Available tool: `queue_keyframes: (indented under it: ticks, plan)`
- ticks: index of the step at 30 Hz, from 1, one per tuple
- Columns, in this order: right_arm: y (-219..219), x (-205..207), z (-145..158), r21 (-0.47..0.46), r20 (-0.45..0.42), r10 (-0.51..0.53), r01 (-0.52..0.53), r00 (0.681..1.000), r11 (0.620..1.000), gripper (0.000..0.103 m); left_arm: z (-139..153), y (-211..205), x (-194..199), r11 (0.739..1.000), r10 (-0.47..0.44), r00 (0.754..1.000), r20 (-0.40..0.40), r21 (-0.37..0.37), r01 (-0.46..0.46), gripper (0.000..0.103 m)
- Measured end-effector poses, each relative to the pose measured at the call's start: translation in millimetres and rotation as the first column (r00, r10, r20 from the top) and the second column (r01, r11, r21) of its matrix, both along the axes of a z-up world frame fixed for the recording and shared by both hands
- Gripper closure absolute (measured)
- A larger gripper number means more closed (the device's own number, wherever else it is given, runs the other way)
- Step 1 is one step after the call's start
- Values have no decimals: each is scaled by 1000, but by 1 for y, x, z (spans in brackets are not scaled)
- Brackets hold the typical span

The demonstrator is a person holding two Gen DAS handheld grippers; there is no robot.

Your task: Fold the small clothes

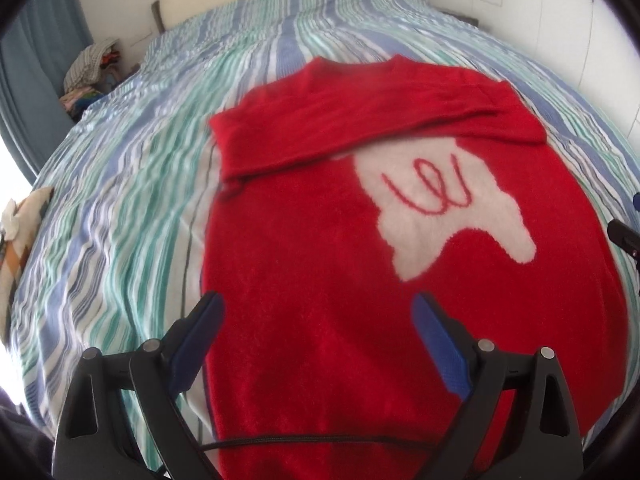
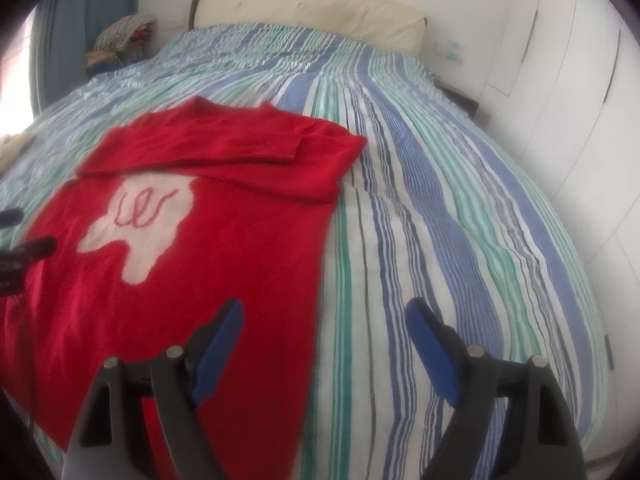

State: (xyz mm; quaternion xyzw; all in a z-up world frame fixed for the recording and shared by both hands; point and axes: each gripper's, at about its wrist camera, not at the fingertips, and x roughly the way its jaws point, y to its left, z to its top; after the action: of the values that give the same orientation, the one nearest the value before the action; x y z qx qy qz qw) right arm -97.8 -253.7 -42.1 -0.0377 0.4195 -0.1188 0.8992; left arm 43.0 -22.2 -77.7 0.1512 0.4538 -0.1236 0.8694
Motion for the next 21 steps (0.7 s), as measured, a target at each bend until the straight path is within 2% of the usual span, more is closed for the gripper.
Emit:
queue_keyframes:
  ticks: [2,3,6,9,11,13,14,17,19,21]
  plan:
    - [-1,1,0,46,-13,18,-17,1000,999,21,-13,-6,-7,996,-22,999,-34,83,25,8]
    - [-2,0,0,62,-21,30,-28,999,998,21,-15,-3,-12,994,-32,999,-38,99,36,8]
    - [-1,-10,1,16,-43,58,-57,997,998,20,-10,18,-25,991,-40,998,-50,123,46,7]
    - [-7,-22,-3,4,-98,85,-85,992,996,18,12,57,-29,987,-11,999,-38,159,17,7]
    - [-15,-29,-4,29,-136,99,-96,986,995,18,41,93,-25,984,48,999,9,169,-48,7]
    - [-26,-37,0,31,-153,104,-100,983,995,18,81,133,-19,983,129,990,64,124,-137,7]
    - [-32,-41,5,19,-154,102,-101,983,995,18,102,151,-17,980,176,980,92,79,-183,7]
    - [-48,-48,29,-35,-118,69,-74,991,997,18,152,183,-14,961,266,954,141,-115,-251,3]
    - [-56,-47,46,-9,-81,61,-62,995,998,18,154,181,-8,955,248,961,124,-200,-220,1]
    - [-58,-43,52,101,-69,95,-87,993,991,18,126,158,-2,964,190,980,53,-197,-177,1]
